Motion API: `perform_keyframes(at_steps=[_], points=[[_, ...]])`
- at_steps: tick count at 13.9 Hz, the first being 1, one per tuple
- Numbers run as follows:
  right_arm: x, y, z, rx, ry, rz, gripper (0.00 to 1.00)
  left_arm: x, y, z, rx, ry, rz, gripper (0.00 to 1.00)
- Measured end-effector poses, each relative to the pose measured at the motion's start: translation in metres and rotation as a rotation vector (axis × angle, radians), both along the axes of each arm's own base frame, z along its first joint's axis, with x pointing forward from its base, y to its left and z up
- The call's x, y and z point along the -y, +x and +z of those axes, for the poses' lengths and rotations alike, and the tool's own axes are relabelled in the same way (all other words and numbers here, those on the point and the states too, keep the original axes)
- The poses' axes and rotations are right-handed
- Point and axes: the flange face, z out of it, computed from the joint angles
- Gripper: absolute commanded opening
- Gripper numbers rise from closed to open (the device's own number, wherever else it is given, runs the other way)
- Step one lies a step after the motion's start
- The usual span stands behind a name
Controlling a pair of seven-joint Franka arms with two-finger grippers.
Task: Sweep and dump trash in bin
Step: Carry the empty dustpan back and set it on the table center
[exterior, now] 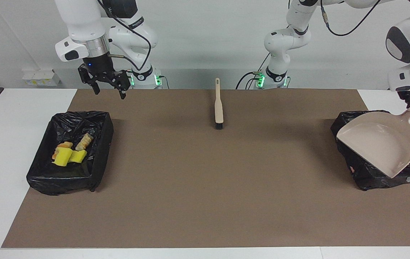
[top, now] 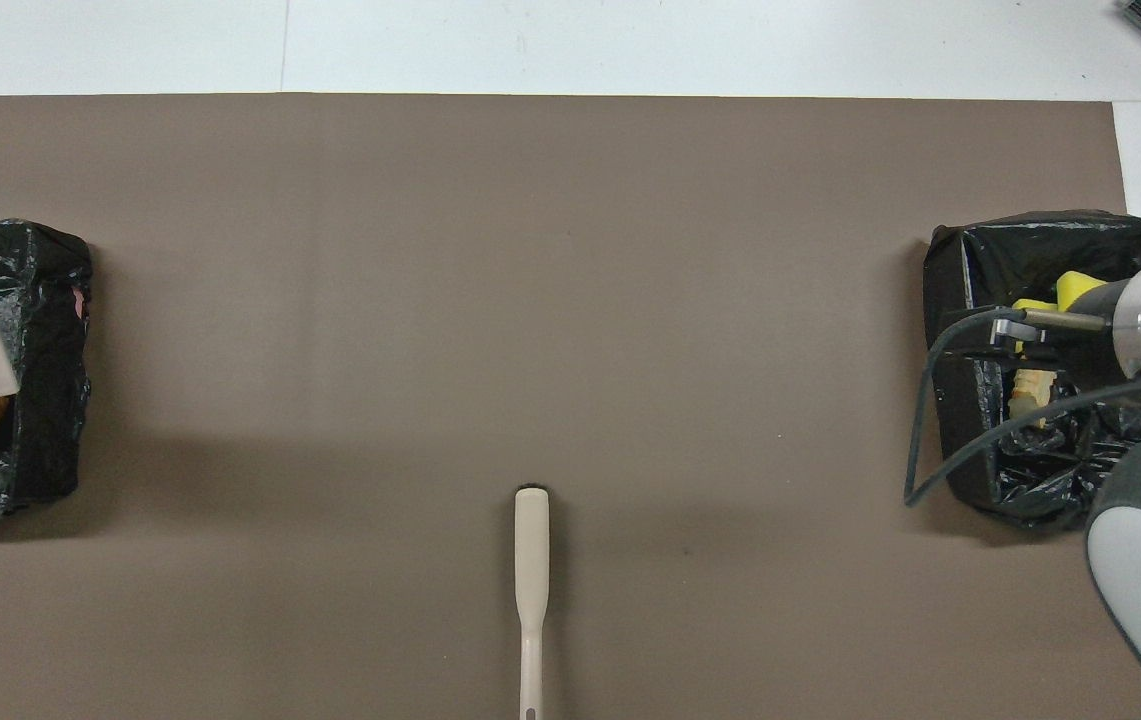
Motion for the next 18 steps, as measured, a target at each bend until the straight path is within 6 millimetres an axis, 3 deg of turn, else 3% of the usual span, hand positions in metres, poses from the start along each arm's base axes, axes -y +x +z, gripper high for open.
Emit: perform_keyframes(at_steps=[3, 6, 9, 11, 14, 16, 18], points=[[0.007, 0.013, 0.012, -0.034, 0.006, -0.006, 1.00, 0.071, 0.004, -0.008, 0.026, -0.135, 0.000, 0.00], [0.009, 0.021, 0.019, -0.031, 0.009, -0.006, 1.00, 0.169, -0.006, -0.024, 0.053, -0.202, 0.065, 0.00], [0.017, 0.023, 0.021, -0.029, 0.008, -0.001, 1.00, 0.280, -0.028, -0.056, 0.119, -0.257, 0.271, 0.00], [0.020, 0.023, 0.021, -0.028, 0.008, -0.005, 1.00, 0.335, -0.035, -0.074, 0.202, -0.307, 0.388, 0.00], [0.022, 0.023, 0.021, -0.030, 0.008, -0.009, 1.00, 0.418, -0.040, -0.134, 0.279, -0.369, 0.563, 0.00], [0.024, 0.023, 0.020, -0.034, 0.007, 0.009, 1.00, 0.450, -0.044, -0.164, 0.264, -0.430, 0.731, 0.00], [0.026, 0.023, 0.019, -0.039, 0.006, 0.024, 1.00, 0.464, -0.044, -0.168, 0.242, -0.509, 0.884, 0.00]])
